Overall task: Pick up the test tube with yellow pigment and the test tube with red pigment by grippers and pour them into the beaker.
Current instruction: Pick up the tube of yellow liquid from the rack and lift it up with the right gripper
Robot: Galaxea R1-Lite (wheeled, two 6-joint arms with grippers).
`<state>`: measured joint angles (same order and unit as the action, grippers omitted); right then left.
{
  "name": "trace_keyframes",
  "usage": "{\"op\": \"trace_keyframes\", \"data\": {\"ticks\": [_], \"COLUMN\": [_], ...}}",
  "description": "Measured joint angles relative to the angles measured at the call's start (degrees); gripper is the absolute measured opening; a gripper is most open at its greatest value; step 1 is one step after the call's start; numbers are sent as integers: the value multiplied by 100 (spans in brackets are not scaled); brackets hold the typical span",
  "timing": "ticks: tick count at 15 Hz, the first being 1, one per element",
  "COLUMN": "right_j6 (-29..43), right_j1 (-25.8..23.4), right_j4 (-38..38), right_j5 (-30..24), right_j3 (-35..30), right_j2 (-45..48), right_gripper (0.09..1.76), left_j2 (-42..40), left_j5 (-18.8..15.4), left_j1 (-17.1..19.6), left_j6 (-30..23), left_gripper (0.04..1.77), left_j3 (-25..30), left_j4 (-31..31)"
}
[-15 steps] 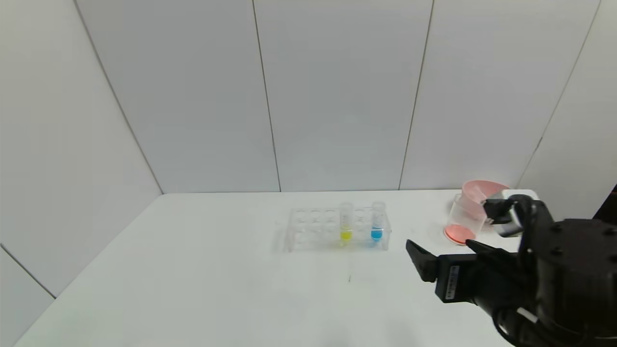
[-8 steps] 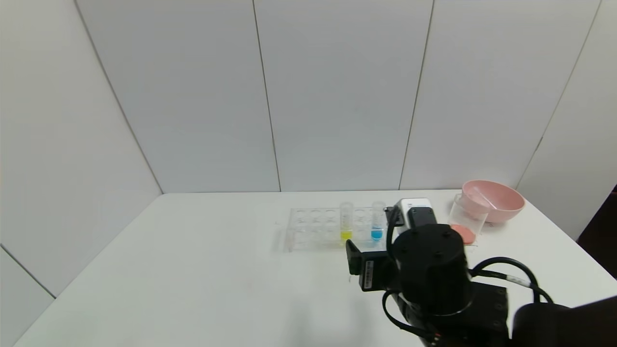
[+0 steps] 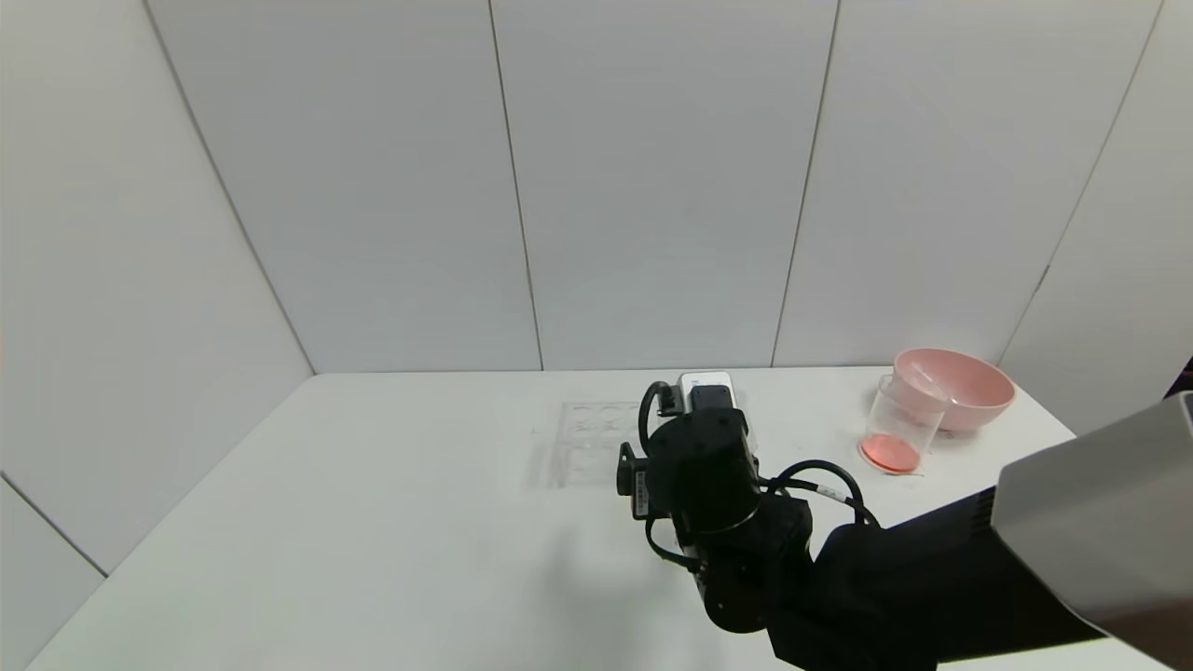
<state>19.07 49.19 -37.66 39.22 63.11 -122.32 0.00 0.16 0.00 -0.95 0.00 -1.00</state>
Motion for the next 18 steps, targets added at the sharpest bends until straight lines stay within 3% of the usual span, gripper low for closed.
{"op": "trace_keyframes", "data": {"ticks": [11, 18], "right_j6": [-325, -530], "right_j1": [-466, -532], "right_j4": [24, -16], "right_j5": [-62, -154], "right_j3": [1167, 1468], "right_j2": [-926, -1142], "right_gripper": [171, 171], "left_j2": [0, 0], "left_j5": [0, 0], "left_j1": [0, 0], "left_j6": [2, 0], "left_gripper": [172, 172], "left_j3": [0, 0], "left_j4": [2, 2]}}
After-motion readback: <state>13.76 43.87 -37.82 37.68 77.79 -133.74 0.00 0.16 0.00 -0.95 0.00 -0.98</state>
